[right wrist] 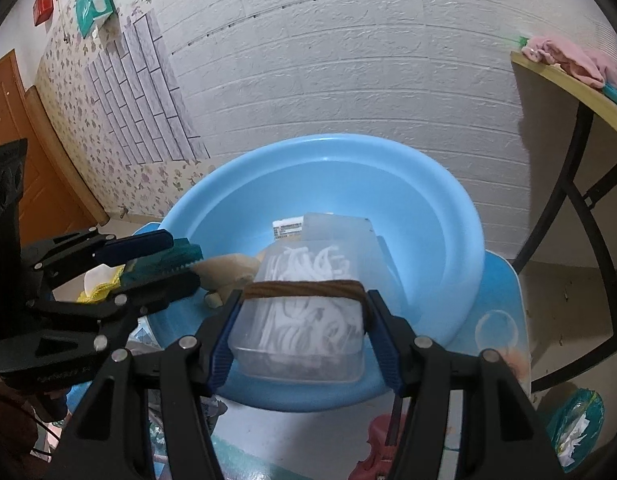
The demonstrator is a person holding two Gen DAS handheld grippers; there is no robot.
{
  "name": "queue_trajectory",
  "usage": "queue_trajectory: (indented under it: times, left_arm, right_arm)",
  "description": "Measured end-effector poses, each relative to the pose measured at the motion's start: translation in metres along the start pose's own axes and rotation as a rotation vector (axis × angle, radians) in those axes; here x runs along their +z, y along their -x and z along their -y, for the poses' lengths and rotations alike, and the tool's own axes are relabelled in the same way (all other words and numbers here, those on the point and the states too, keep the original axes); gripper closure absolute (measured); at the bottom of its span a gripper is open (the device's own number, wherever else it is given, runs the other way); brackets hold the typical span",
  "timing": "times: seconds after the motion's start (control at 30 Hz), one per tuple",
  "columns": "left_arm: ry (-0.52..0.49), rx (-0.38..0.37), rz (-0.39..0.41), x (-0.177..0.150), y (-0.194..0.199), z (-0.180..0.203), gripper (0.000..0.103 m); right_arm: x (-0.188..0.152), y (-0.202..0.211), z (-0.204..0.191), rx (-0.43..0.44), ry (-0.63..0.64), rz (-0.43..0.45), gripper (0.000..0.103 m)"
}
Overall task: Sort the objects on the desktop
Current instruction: 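Open both grippers to drop the snack packet and noodle box into the basin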
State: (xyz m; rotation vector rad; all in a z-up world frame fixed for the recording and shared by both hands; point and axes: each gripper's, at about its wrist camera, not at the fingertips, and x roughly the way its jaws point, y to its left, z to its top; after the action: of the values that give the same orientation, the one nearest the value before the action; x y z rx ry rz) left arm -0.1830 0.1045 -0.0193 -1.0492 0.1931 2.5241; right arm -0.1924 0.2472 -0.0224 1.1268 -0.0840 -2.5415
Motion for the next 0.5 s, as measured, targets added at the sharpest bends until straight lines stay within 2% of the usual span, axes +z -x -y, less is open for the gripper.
queue_trajectory:
  times: [0.13,0.27,0.5]
  left_arm:
    - [-0.007,0.002,-0.005,-0.002,0.000,0.001,0.046]
    - [-0.008,0.004,0.000,-0.004,0.004,0.002,0.036]
    - [-0.005,0.009,0.019,-0.010,0.017,-0.001,0.035]
  right_arm:
    - [0.002,-0.002,-0.001,-0.017,0.011,-0.003,0.044]
    - [0.003,-0.002,-0.002,-0.012,-0.006,-0.014,0.044]
    - [0.000,0.003,-0.008,-0.041,0.002,-0.026,0.043]
